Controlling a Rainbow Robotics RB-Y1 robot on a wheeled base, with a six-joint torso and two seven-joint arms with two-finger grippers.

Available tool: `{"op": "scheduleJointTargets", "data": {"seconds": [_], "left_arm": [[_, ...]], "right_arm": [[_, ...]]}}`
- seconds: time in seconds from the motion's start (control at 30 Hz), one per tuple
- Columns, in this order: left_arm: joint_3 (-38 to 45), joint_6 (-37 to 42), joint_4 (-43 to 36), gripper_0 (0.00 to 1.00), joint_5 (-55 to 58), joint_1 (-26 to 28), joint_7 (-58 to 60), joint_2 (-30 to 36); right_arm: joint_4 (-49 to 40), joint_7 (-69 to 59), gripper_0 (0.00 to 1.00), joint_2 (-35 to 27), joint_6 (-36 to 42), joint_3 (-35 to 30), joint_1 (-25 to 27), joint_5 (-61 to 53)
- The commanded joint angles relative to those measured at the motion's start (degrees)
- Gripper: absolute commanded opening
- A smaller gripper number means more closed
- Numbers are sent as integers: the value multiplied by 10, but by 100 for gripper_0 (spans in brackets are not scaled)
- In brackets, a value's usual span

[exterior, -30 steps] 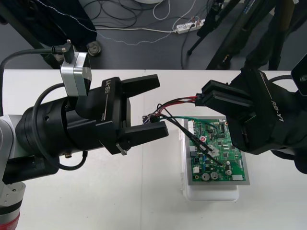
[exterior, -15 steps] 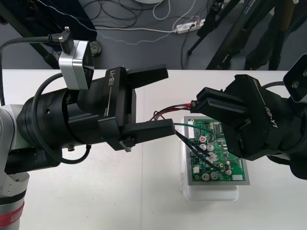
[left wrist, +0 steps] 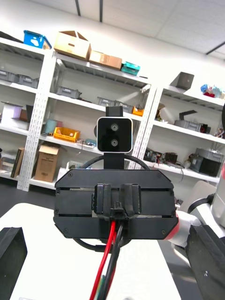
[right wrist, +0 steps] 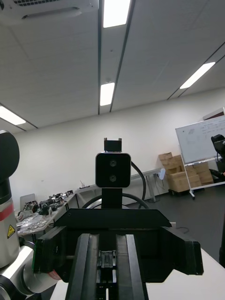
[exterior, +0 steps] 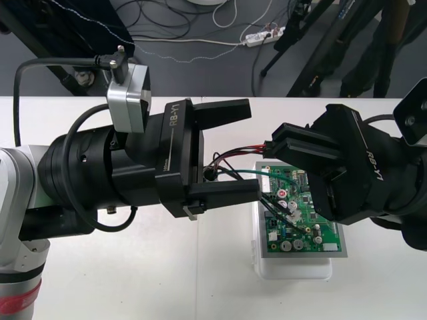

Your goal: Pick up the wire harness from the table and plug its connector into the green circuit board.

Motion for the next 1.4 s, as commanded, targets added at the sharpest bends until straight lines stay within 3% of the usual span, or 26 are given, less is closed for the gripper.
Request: {"op": "scheduleJointTargets", "data": {"seconds": [0.03,0.2,0.4,0.47,0.53,0.9,1.4], "left_arm": [[-18,0,-5,100,-9,-22,-11,-11],[-25,4,-5,97,-9,-22,-13,-11],[-31,5,-5,63,-8,-22,-15,-11],[-31,5,-5,45,-8,-22,-16,-11],[-32,5,-5,34,-8,-22,-17,-11],[-33,5,-5,14,-9,-22,-19,-11],[-27,5,-5,10,-5,-17,-22,-8]], "right_arm": [[-21,19,0,3,5,15,7,-6],[-20,22,0,4,5,17,7,-5],[-20,26,0,4,5,18,7,-5],[-21,27,0,4,5,20,7,-6],[-21,27,0,4,5,20,8,-6],[-21,28,0,4,7,20,7,-6],[-21,20,0,-11,-18,0,17,-9]]}}
